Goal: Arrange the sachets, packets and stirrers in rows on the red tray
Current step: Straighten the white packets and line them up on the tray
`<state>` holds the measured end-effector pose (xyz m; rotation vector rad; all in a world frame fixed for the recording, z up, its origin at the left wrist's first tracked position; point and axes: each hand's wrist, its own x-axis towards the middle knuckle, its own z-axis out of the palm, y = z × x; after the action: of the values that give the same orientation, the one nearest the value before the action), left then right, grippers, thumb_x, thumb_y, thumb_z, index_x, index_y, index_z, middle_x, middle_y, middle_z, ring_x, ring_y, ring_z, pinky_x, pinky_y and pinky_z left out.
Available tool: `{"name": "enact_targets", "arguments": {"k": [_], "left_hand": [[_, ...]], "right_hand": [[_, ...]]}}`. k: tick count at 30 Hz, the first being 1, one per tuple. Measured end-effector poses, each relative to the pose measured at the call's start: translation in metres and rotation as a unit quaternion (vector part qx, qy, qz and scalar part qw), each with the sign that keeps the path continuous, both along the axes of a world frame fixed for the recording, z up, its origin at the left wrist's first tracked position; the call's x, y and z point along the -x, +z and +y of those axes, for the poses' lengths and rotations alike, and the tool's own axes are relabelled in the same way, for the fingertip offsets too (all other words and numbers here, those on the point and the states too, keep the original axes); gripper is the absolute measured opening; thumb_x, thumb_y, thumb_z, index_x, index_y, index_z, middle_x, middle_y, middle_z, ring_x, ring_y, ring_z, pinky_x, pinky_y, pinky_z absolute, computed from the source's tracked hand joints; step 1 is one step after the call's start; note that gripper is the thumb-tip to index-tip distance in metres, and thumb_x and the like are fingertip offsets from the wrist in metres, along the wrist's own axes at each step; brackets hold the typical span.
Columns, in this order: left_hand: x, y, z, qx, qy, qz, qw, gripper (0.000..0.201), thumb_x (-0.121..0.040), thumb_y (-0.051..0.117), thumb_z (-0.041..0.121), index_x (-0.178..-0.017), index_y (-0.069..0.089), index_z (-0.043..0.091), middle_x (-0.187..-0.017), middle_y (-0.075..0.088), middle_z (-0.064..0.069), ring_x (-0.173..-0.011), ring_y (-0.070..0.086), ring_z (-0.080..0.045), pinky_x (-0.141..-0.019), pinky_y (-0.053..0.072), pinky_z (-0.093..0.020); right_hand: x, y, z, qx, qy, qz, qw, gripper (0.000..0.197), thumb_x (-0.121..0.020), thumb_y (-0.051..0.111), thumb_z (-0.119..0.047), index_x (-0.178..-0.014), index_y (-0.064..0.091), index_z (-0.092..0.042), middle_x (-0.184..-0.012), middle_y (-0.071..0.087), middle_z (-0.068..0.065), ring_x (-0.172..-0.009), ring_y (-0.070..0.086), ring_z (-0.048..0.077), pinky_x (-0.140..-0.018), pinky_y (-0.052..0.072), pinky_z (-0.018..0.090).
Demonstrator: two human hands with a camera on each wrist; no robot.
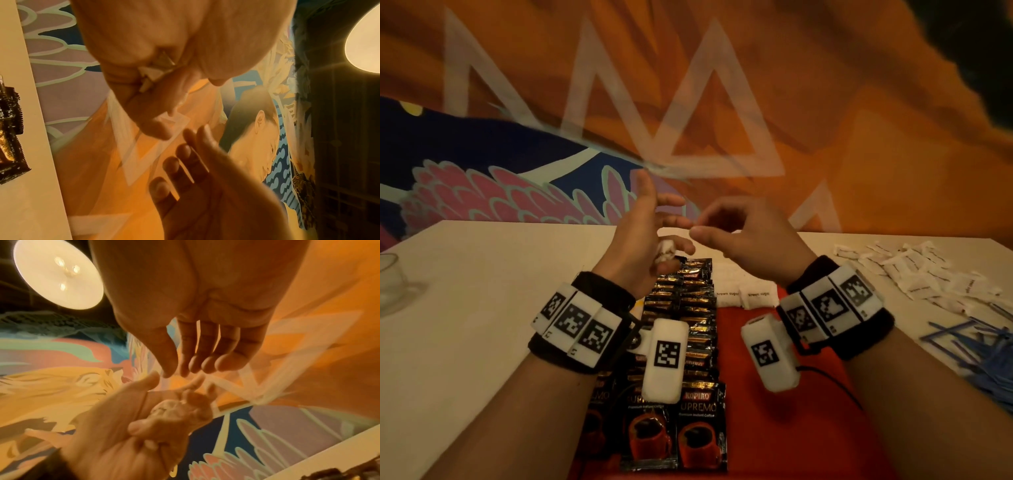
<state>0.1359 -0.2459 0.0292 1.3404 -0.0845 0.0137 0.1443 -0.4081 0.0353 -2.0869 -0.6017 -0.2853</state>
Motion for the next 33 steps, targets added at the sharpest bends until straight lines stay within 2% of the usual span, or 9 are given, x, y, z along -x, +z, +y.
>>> {"name": "enact_targets", "arguments": {"k": [2,6,10,14,16,23,28,31,33], "left_hand": [[0.002,0.000,-0.003,-0.017,-0.005,-0.010,1.000,0.075,-0.089,0.021,0.077,-0.120,0.056,0.018,-0.107,0.060,-0.010,-0.059,0.055,-0.016,-0.037,0.030,-0.018],[0.004,-0.003,-0.009,-0.060,-0.022,-0.024,0.998,0.081,-0.072,0.027,0.081,-0.123,0.054,0.024,-0.124,0.059,-0.016,-0.091,0.065,-0.034,-0.053,0.039,-0.029],[0.003,-0.003,-0.008,-0.068,-0.062,-0.019,0.996,0.075,-0.078,0.030,0.074,-0.122,0.053,0.018,-0.122,0.060,-0.016,-0.078,0.065,-0.024,-0.049,0.048,-0.029],[0.003,-0.004,-0.005,-0.072,-0.107,-0.016,0.992,0.045,-0.092,0.052,0.048,-0.107,0.067,0.009,-0.103,0.068,-0.011,-0.093,0.066,-0.022,-0.068,0.058,-0.033],[0.001,-0.006,-0.004,-0.081,-0.083,-0.038,0.993,0.029,-0.092,0.060,0.028,-0.107,0.068,0.004,-0.101,0.071,-0.010,-0.094,0.067,-0.021,-0.075,0.059,-0.031],[-0.003,-0.007,-0.005,0.014,0.002,-0.104,0.995,0.005,-0.093,0.060,0.004,-0.092,0.065,0.003,-0.095,0.073,-0.013,-0.090,0.072,-0.026,-0.080,0.060,-0.034],[-0.006,-0.010,-0.005,-0.034,0.016,-0.140,0.989,0.004,-0.093,0.061,0.003,-0.093,0.065,0.004,-0.085,0.075,-0.007,-0.080,0.073,-0.021,-0.068,0.058,-0.030],[-0.008,-0.014,-0.004,-0.129,0.011,-0.161,0.978,0.007,-0.088,0.068,0.010,-0.094,0.070,0.007,-0.086,0.075,-0.009,-0.079,0.072,-0.022,-0.072,0.059,-0.037],[-0.007,-0.014,-0.005,-0.109,0.005,-0.151,0.982,0.021,-0.081,0.071,0.022,-0.097,0.071,0.008,-0.093,0.075,-0.012,-0.086,0.073,-0.026,-0.078,0.060,-0.040]], "right_hand": [[0.007,-0.003,0.007,0.016,0.024,0.031,0.999,0.013,-0.085,0.075,-0.035,-0.086,0.074,-0.023,-0.081,0.071,-0.007,-0.074,0.063,0.001,-0.071,0.050,0.025],[0.011,-0.011,0.011,0.010,0.045,0.055,0.997,0.007,-0.085,0.076,-0.029,-0.084,0.074,-0.022,-0.083,0.071,-0.009,-0.067,0.057,-0.007,-0.065,0.040,0.012],[0.009,-0.016,0.007,-0.057,0.058,0.057,0.995,0.009,-0.087,0.074,-0.019,-0.080,0.069,-0.017,-0.075,0.068,-0.007,-0.066,0.058,-0.001,-0.067,0.046,0.021],[0.001,-0.016,-0.001,-0.187,-0.002,0.039,0.982,0.009,-0.090,0.070,-0.017,-0.086,0.063,-0.012,-0.082,0.070,0.013,-0.073,0.066,0.018,-0.062,0.048,0.025],[-0.001,-0.016,-0.005,-0.258,-0.012,0.055,0.965,0.009,-0.091,0.068,-0.010,-0.087,0.060,-0.013,-0.084,0.069,0.013,-0.076,0.067,0.022,-0.062,0.051,0.028],[-0.001,-0.018,-0.006,-0.250,0.000,0.096,0.963,0.020,-0.082,0.073,0.003,-0.098,0.064,-0.005,-0.079,0.066,0.008,-0.053,0.060,0.008,-0.047,0.044,0.015],[0.000,-0.022,-0.010,-0.144,0.034,0.116,0.982,0.023,-0.081,0.078,-0.005,-0.102,0.069,-0.008,-0.082,0.071,0.002,-0.062,0.063,-0.001,-0.052,0.043,0.010],[0.001,-0.021,-0.009,-0.206,0.036,0.100,0.973,0.015,-0.083,0.075,-0.003,-0.095,0.068,-0.010,-0.080,0.069,0.001,-0.062,0.062,-0.001,-0.053,0.044,0.011],[0.000,-0.021,-0.008,-0.256,0.023,0.082,0.963,0.010,-0.084,0.072,-0.001,-0.090,0.067,-0.006,-0.076,0.068,0.003,-0.059,0.061,0.002,-0.052,0.045,0.015]]}}
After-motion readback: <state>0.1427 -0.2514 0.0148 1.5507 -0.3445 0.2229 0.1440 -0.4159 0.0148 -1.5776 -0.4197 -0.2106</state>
